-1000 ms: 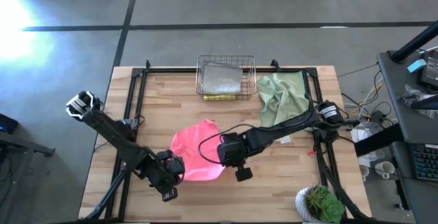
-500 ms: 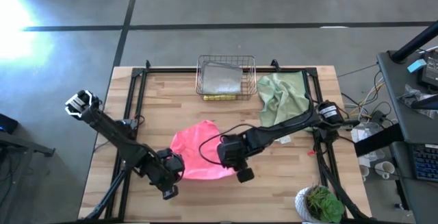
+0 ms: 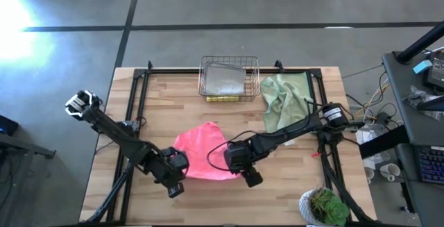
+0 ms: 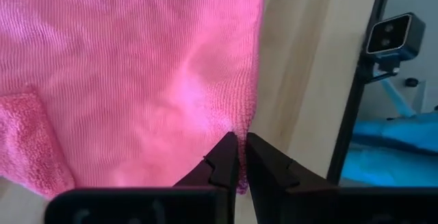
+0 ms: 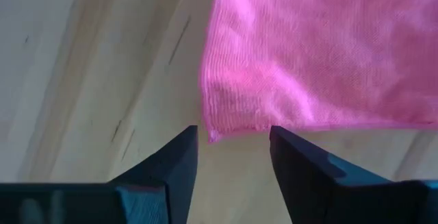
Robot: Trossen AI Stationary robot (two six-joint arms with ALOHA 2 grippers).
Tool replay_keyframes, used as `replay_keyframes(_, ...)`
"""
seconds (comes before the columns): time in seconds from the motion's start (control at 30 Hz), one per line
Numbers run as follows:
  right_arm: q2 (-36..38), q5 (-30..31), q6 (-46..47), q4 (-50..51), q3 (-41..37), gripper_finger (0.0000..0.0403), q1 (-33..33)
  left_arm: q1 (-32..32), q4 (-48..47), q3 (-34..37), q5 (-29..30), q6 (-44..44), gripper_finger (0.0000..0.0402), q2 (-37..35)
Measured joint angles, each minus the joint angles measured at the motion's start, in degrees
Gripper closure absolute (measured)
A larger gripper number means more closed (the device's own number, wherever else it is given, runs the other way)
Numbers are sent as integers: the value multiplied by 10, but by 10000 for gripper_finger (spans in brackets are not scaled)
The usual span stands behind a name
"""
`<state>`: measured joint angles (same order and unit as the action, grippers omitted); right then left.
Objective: Fold microfiber towels
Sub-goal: Fold the pink towel
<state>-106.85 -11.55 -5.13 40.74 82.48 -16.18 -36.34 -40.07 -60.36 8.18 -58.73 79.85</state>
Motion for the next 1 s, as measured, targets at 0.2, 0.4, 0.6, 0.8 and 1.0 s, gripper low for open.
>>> replay_keyframes(0.2, 0, 0, -9, -51, -26, 229, -9, 0, 0, 0, 1, -25, 389, -20)
replay_keyframes(0.4, 0, 1, -9, -70, -31, 229, -12, 0, -13, 1, 8, -40, 389, -35)
replay_keyframes(0.6, 0, 67, -11, -72, -31, 229, -12, 2, -16, 1, 12, -40, 389, -46)
replay_keyframes(0.8, 0, 86, -9, -72, -31, 250, -12, 4, -16, 1, 13, -40, 389, -48)
replay_keyframes(1.0, 1, 82, -10, -71, -30, 354, -12, 4, -23, 3, 13, -39, 389, -48)
